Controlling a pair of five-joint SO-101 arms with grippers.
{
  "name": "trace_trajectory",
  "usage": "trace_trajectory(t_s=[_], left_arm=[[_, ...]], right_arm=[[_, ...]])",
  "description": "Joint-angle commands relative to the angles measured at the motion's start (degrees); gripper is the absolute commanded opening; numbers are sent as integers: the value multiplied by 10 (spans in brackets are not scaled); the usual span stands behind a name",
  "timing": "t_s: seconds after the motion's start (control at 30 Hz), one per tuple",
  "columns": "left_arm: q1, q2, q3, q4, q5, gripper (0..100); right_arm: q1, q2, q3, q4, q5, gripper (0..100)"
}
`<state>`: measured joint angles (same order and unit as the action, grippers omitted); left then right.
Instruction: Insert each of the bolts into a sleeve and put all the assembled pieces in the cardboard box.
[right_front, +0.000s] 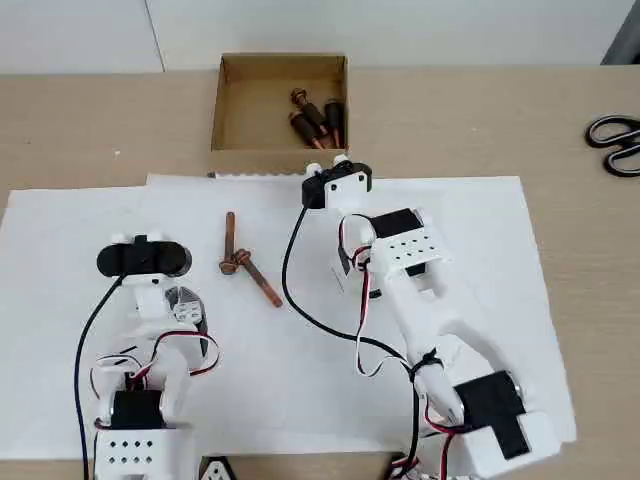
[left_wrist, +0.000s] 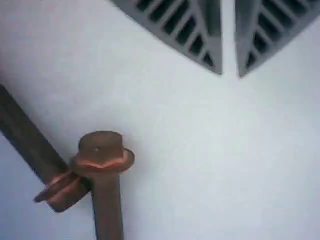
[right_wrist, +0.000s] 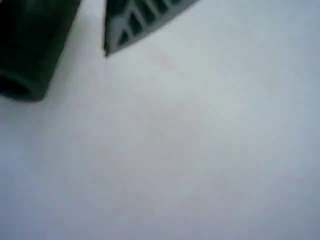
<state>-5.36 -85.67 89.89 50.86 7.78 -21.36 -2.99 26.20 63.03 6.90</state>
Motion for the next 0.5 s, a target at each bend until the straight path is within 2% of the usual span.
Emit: trace_trajectory(t_s=[0.0, 0.47], left_arm=[[-4, -2, -2, -9, -3, 6], [-4, -2, -2, -9, -3, 6]], right_arm=[[7, 9, -3, -14, -2, 153], [33, 47, -4, -7, -4, 150]])
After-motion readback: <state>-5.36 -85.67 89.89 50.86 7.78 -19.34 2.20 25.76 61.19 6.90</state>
